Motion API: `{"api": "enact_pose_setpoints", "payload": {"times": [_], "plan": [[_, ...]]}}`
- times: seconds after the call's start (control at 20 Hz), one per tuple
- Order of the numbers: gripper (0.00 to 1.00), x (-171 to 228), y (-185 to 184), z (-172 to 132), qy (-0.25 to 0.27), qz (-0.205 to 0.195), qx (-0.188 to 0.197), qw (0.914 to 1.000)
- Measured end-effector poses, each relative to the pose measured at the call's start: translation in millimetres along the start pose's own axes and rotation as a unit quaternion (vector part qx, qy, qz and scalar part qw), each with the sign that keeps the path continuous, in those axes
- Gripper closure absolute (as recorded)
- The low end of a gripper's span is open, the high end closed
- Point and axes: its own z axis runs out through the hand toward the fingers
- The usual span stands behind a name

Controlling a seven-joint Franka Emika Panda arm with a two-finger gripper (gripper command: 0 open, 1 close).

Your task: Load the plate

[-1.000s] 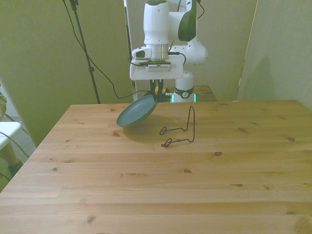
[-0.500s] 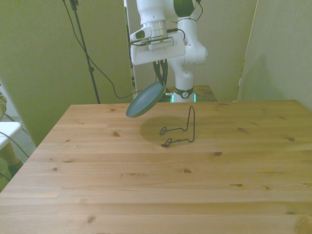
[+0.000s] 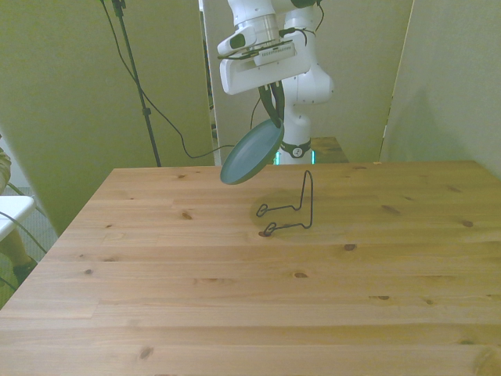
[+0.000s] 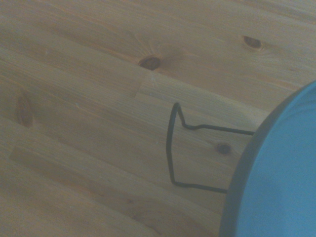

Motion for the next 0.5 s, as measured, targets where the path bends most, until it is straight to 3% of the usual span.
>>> {"api": "enact_pose_setpoints", "payload": {"times": [0.2, 0.5], "plan": [[1.0, 2.6, -7.2, 3.2, -0.007, 0.004, 0.002, 1.0], [1.0, 6.1, -6.6, -6.2, -0.049, -0.037, 0.06, 0.9963]]}}
